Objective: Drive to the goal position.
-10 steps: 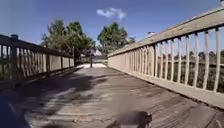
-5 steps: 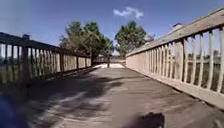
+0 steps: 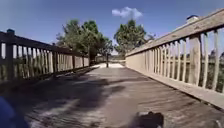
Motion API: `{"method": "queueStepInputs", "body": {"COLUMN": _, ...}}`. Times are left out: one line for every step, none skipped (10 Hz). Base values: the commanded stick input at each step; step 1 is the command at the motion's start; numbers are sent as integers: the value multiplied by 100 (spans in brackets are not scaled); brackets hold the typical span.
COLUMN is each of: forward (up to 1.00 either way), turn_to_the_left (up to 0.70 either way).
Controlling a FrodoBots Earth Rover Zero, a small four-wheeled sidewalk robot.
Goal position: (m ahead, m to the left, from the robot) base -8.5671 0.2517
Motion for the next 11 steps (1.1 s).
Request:
{"method": "queueStepInputs", "body": {"forward": 70, "turn_to_the_left": 0}}
{"method": "queueStepInputs", "body": {"forward": 70, "turn_to_the_left": 0}}
{"method": "queueStepInputs", "body": {"forward": 70, "turn_to_the_left": 0}}
{"method": "queueStepInputs", "body": {"forward": 70, "turn_to_the_left": 0}}
{"method": "queueStepInputs", "body": {"forward": 70, "turn_to_the_left": 0}}
{"method": "queueStepInputs", "body": {"forward": 70, "turn_to_the_left": 0}}
{"method": "queueStepInputs", "body": {"forward": 70, "turn_to_the_left": 0}}
{"method": "queueStepInputs", "body": {"forward": 70, "turn_to_the_left": 0}}
{"method": "queueStepInputs", "body": {"forward": 70, "turn_to_the_left": 0}}
{"method": "queueStepInputs", "body": {"forward": 70, "turn_to_the_left": 0}}
{"method": "queueStepInputs", "body": {"forward": 70, "turn_to_the_left": 0}}
